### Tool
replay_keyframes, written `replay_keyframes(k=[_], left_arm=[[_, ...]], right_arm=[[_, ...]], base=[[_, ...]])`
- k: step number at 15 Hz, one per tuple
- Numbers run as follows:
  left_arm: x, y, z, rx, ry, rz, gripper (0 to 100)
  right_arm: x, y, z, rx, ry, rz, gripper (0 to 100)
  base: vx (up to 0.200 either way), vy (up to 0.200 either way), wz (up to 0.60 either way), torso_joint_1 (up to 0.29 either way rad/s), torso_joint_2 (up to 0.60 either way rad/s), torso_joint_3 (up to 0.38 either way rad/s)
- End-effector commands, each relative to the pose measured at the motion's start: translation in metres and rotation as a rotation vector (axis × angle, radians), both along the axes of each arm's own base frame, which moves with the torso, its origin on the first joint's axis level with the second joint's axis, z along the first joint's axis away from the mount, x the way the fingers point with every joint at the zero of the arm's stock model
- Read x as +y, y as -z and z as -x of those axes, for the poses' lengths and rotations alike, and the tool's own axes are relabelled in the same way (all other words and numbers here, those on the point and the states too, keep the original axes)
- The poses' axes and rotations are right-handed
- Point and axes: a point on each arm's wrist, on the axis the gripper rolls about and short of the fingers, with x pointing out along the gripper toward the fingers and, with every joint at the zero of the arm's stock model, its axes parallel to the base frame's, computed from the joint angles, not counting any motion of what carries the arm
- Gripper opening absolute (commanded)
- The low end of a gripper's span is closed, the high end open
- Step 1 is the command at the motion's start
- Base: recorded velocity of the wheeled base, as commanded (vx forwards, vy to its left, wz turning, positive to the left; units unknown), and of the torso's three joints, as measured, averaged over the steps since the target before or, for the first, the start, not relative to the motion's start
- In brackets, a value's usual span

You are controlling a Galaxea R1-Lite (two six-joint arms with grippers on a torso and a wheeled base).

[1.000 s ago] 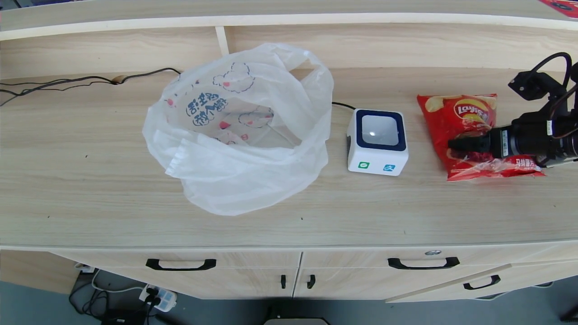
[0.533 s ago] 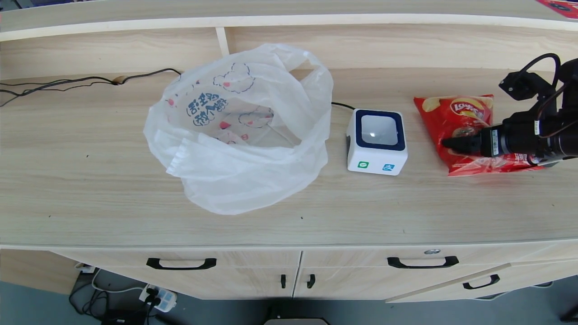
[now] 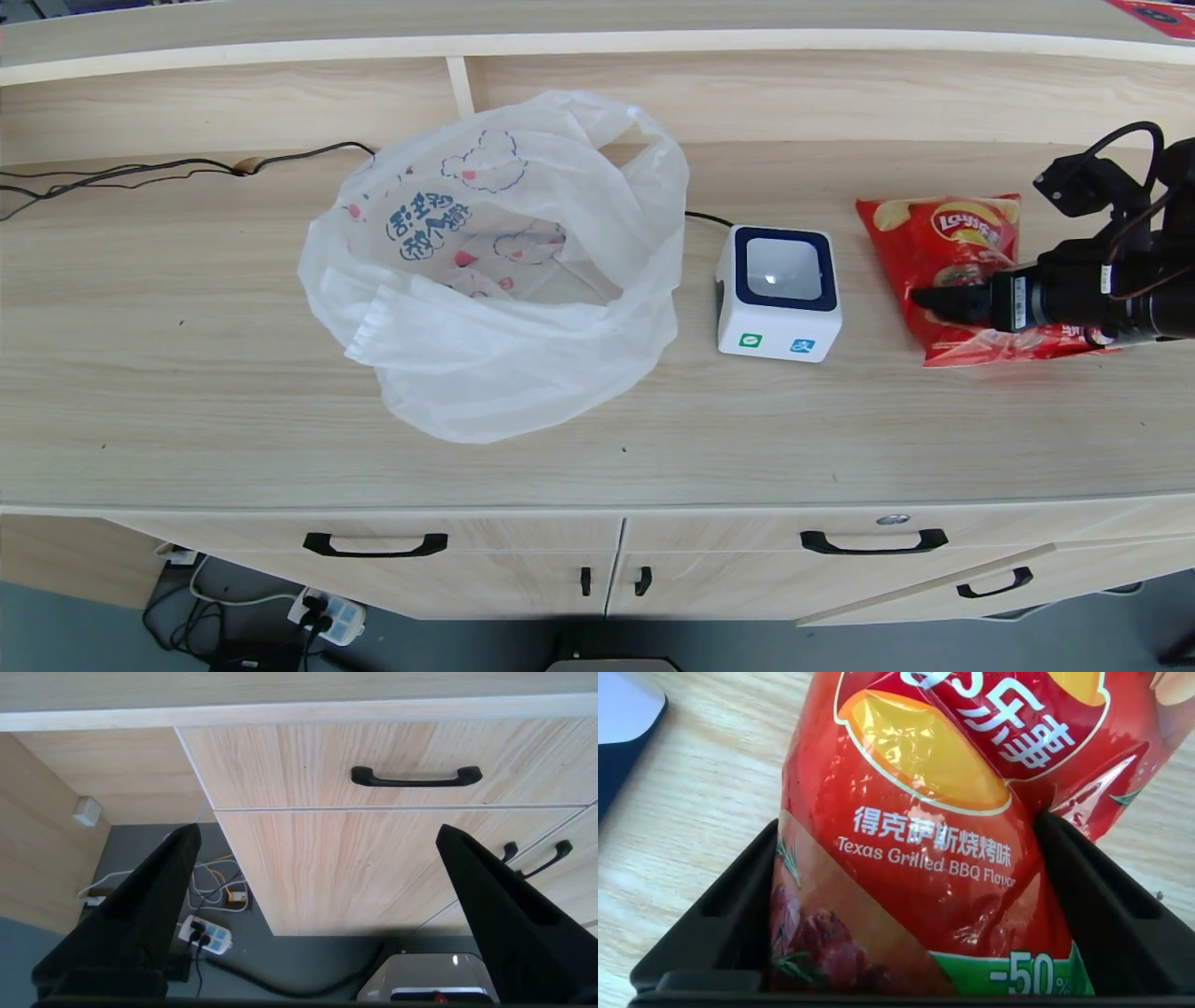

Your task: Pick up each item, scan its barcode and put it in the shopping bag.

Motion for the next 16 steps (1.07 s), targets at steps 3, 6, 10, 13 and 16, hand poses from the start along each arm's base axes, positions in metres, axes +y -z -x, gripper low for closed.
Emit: replay_keyframes(k=[3,6,10,13,16], left_arm=[[0.0,0.0,0.0,0.001,0.0,0.0,100],[0.0,0.0,0.0,0.002,0.0,0.0,100],[0.0,0.0,0.0,0.001,0.0,0.0,100],[0.0,0.0,0.0,0.001,0.0,0.002,100],[0.0,0.0,0.0,0.002,0.0,0.002,100]], right_arm=[[0.0,-0.003,0.0,-0.007,0.003,-0.004,0],[0.0,-0.007,0.003,-0.02,0.008,-0.003,0],[0.0,-0.033,0.004,-0.097,0.044,-0.027,0],[0.0,-0.036,0.003,-0.104,0.047,-0.036,0],[0.001,-0.045,0.01,-0.132,0.047,-0.036,0]], base=[[0.0,0.0,0.0,0.0,0.0,0.0],[0.0,0.0,0.0,0.0,0.0,0.0],[0.0,0.0,0.0,0.0,0.0,0.0],[0.0,0.0,0.0,0.0,0.0,0.0],[0.0,0.0,0.0,0.0,0.0,0.0]])
